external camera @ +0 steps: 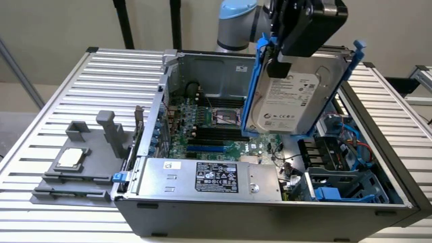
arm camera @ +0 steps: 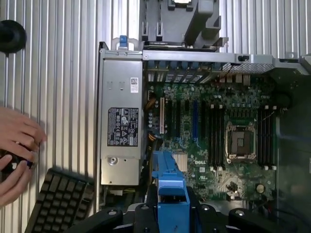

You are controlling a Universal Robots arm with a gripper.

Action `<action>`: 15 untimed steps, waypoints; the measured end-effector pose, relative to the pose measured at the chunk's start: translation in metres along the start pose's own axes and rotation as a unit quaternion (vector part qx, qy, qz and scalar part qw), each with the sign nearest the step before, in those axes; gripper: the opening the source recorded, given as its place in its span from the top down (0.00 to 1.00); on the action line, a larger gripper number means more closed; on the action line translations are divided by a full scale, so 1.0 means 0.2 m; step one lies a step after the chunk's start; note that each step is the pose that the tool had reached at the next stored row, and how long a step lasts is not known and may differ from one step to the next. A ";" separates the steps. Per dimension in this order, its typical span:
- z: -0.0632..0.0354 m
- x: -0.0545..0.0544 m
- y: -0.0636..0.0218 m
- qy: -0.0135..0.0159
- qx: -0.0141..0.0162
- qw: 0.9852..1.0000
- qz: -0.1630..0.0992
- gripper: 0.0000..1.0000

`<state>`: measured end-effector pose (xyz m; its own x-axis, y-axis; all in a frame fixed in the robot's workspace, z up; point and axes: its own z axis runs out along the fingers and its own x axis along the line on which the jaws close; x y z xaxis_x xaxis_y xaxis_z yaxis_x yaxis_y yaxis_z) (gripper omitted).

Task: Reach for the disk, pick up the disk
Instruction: 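Pick up the disk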

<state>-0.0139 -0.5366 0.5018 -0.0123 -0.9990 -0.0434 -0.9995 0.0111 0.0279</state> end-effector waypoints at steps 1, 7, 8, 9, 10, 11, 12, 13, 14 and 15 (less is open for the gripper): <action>-0.001 0.01 -0.020 0.000 0.000 1.000 0.000 0.67; -0.006 0.05 -0.142 -0.001 0.000 1.000 0.000 0.67; -0.007 0.05 -0.162 -0.001 0.000 1.000 0.000 0.67; -0.008 0.06 -0.181 -0.001 0.000 1.000 0.000 0.67; -0.009 0.07 -0.202 -0.002 0.000 1.000 0.000 0.67; -0.010 0.07 -0.223 -0.002 -0.001 1.000 0.000 0.67; -0.010 0.08 -0.242 -0.002 -0.001 1.000 0.000 0.67; -0.011 0.09 -0.260 -0.002 -0.001 1.000 0.000 0.67; -0.012 0.09 -0.280 -0.002 -0.001 1.000 0.000 0.67; -0.013 0.10 -0.302 -0.002 -0.001 1.000 0.000 0.67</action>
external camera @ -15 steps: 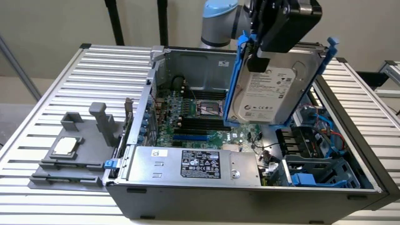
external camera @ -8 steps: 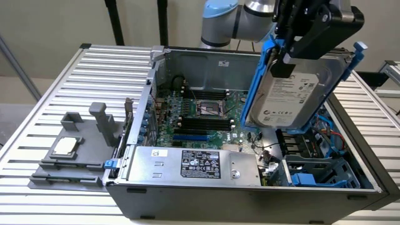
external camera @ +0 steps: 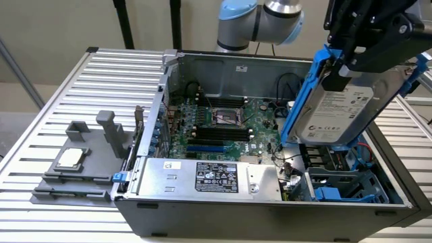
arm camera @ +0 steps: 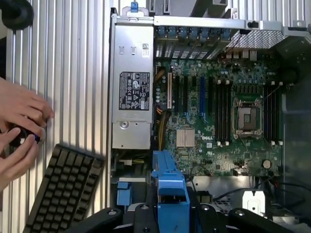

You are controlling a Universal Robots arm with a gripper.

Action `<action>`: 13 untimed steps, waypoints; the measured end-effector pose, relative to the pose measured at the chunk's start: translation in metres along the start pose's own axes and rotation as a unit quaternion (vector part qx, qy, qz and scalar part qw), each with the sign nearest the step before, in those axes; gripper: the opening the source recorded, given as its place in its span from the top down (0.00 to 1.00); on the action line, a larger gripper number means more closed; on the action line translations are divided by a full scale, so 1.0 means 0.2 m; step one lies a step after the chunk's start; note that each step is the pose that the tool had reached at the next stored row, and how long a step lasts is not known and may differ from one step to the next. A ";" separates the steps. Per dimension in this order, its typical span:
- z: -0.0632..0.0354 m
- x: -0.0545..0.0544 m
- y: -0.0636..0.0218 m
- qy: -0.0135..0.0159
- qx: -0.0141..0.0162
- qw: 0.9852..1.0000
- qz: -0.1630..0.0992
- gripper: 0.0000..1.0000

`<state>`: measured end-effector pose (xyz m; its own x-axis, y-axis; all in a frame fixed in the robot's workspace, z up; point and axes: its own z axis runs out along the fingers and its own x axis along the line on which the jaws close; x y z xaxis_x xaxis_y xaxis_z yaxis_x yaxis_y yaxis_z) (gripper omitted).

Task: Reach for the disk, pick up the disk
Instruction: 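Pick up the disk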

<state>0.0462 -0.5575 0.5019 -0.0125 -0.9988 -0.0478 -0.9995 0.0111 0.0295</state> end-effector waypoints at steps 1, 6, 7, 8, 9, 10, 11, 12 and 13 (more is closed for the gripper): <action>-0.001 0.01 -0.020 0.000 0.000 1.000 0.000 0.67; -0.005 0.04 -0.119 -0.001 0.000 1.000 0.000 0.67; -0.006 0.05 -0.138 -0.001 0.000 1.000 0.000 0.67; -0.007 0.05 -0.157 -0.001 -0.001 1.000 0.000 0.67; -0.008 0.06 -0.176 -0.001 -0.001 1.000 0.000 0.67; -0.009 0.07 -0.195 -0.001 -0.001 1.000 0.000 0.67; -0.010 0.07 -0.212 -0.001 -0.001 1.000 0.000 0.67; -0.011 0.08 -0.230 -0.001 -0.001 1.000 0.000 0.67; -0.011 0.09 -0.247 -0.001 -0.001 1.000 0.000 0.67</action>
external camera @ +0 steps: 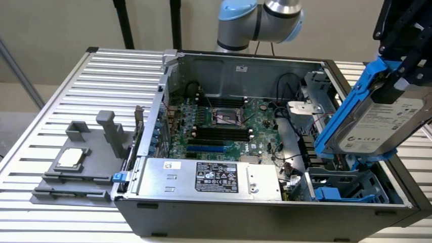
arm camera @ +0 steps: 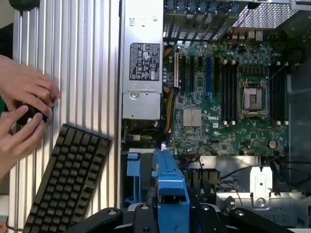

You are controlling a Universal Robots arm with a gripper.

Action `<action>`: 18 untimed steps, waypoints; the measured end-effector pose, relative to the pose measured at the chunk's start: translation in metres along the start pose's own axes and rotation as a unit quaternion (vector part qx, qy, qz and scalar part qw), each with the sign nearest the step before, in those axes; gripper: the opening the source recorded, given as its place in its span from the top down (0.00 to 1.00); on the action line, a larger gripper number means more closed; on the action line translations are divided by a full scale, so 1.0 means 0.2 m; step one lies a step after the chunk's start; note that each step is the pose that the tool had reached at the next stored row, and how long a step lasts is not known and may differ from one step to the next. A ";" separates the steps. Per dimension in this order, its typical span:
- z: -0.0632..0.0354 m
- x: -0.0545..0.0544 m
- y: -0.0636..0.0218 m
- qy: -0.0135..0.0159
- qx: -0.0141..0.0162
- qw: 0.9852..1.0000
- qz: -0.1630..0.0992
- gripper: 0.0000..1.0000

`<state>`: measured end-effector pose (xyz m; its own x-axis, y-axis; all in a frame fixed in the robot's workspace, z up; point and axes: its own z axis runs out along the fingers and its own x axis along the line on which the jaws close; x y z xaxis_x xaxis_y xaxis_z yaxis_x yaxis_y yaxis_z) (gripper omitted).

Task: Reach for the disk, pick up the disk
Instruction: 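Pick up the disk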

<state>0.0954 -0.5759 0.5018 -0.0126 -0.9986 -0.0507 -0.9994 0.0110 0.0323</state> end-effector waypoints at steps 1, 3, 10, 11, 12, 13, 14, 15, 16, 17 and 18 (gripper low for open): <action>-0.001 0.01 -0.012 0.000 0.000 1.000 0.000 0.67; -0.002 0.03 -0.027 0.000 0.000 1.000 0.000 0.67; -0.006 0.10 -0.060 0.000 -0.001 1.000 0.000 0.67; -0.006 0.11 -0.066 0.000 -0.001 1.000 0.000 0.67; -0.006 0.11 -0.071 0.000 -0.001 1.000 0.000 0.67; -0.007 0.12 -0.075 0.000 -0.001 1.000 0.000 0.67; -0.007 0.12 -0.076 0.000 -0.001 1.000 0.000 0.67; -0.007 0.12 -0.076 0.000 -0.001 1.000 0.000 0.67; -0.007 0.12 -0.076 0.000 -0.001 1.000 0.000 0.67; -0.007 0.12 -0.077 0.000 -0.001 1.000 0.000 0.67; -0.007 0.12 -0.077 0.000 -0.001 1.000 0.000 0.67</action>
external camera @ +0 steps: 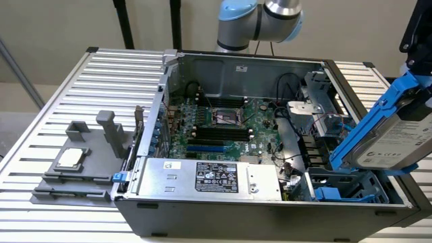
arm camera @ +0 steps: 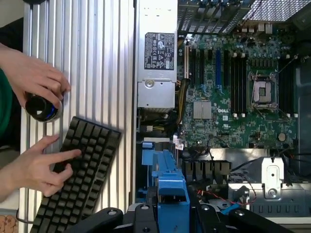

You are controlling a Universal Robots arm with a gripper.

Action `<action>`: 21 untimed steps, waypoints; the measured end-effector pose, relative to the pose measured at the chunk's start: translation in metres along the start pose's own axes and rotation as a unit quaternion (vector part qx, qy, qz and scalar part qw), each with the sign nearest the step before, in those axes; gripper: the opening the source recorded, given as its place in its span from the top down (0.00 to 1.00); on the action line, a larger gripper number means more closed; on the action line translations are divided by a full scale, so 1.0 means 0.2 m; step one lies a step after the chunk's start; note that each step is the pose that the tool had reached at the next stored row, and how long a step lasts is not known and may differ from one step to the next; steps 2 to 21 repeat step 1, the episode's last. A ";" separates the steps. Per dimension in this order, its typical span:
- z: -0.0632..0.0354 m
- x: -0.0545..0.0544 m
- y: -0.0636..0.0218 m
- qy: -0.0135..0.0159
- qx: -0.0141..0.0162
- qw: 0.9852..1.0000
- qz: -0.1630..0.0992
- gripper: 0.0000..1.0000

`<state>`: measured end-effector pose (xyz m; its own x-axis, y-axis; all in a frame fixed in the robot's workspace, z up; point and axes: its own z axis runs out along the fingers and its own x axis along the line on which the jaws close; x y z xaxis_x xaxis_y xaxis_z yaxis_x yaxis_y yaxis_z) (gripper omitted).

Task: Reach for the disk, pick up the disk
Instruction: 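Pick up the disk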

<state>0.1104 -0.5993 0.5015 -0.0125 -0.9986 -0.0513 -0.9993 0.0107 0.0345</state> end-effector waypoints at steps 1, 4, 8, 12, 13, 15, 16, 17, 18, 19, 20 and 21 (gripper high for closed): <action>0.000 0.00 0.000 0.000 0.000 1.000 0.000 0.67; 0.000 0.00 0.000 0.000 0.000 1.000 0.000 0.67; 0.000 0.00 0.000 0.000 0.000 1.000 0.000 0.67; 0.000 0.00 0.000 0.000 0.000 1.000 0.000 0.67; 0.000 0.00 0.000 0.000 0.000 1.000 0.000 0.67; 0.000 0.00 0.000 0.000 0.000 1.000 0.000 0.67; 0.000 0.00 0.000 0.000 0.000 1.000 0.000 0.67; 0.000 0.00 0.000 0.000 0.000 1.000 0.000 0.67; 0.000 0.00 0.000 0.000 0.000 1.000 0.000 0.67; 0.000 0.00 0.000 0.000 0.000 1.000 0.000 0.67; 0.000 0.00 0.000 0.000 0.000 1.000 0.000 0.67; 0.000 0.00 0.000 0.000 0.000 1.000 0.000 0.67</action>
